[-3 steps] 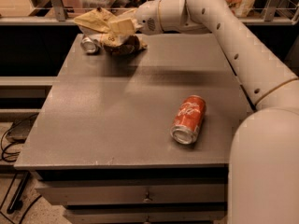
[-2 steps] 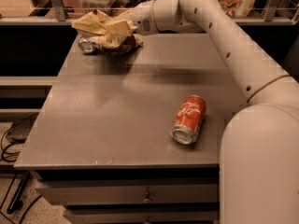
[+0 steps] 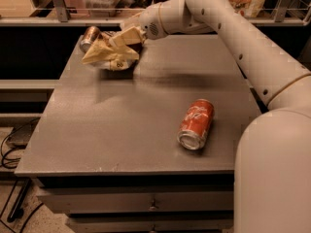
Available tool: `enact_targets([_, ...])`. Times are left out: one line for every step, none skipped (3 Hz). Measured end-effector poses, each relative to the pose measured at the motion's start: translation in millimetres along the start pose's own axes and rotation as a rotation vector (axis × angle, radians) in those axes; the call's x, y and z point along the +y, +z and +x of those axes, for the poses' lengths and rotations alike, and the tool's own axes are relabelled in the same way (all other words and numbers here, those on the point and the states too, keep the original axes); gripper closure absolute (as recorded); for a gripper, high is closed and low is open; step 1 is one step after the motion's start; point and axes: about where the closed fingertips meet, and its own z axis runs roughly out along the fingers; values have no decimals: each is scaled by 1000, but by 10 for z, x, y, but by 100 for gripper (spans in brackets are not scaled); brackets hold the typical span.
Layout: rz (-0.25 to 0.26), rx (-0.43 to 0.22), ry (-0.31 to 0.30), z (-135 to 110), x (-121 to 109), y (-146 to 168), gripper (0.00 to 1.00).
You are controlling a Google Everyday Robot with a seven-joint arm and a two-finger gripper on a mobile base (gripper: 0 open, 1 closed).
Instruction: Move brown chip bag near orange can
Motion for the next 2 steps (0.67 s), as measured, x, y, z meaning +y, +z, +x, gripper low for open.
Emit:
enact_targets([-4, 5, 0, 16, 16, 31, 0])
enact_targets([-4, 5, 0, 16, 16, 32, 0])
